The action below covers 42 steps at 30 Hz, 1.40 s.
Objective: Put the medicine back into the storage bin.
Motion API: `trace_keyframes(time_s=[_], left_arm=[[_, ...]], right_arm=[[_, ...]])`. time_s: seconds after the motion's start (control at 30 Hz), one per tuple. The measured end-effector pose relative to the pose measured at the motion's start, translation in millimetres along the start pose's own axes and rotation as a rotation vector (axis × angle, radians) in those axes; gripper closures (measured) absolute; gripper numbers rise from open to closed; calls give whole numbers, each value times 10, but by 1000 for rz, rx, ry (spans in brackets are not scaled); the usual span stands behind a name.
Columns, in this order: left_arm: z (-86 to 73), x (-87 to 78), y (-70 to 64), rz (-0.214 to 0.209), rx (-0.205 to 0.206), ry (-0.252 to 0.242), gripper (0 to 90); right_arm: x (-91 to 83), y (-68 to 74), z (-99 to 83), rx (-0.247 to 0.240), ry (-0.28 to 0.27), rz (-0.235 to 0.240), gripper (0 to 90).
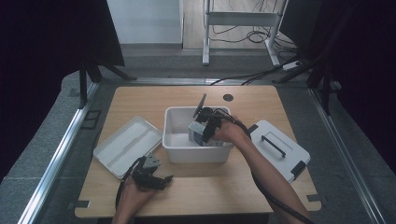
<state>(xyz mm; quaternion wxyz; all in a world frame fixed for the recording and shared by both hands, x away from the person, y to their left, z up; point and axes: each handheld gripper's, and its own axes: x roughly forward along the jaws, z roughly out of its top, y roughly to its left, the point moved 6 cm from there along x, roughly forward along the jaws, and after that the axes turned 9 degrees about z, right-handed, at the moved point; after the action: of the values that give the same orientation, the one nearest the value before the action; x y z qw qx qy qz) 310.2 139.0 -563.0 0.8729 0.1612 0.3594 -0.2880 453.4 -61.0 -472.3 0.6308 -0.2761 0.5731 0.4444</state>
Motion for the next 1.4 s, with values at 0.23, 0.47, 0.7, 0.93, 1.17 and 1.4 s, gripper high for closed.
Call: trace_keyframes(time_s=[0.23,0.47,0.7,0.93,1.17,1.4], left_arm=[[-1,-1,-1,0,1,1,142],[0,-1,0,0,3,1,142],[0,0,1,-1,2,0,142],[0,0,0,-2,3,1,139],[-1,1,-5,-2,3,3,135],[-4,7,-27,-8,9,13,90]], right_arm=[[-245,65,-77,-34,-123,6,305],[-530,195,-233,-64,-277,16,148],[-681,261,-496,-63,-356,-10,126],[-767,377,-793,-70,-417,-19,81],[-726,422,-1068,-58,-464,-16,46],[-583,422,-1304,-48,-492,-13,47]])
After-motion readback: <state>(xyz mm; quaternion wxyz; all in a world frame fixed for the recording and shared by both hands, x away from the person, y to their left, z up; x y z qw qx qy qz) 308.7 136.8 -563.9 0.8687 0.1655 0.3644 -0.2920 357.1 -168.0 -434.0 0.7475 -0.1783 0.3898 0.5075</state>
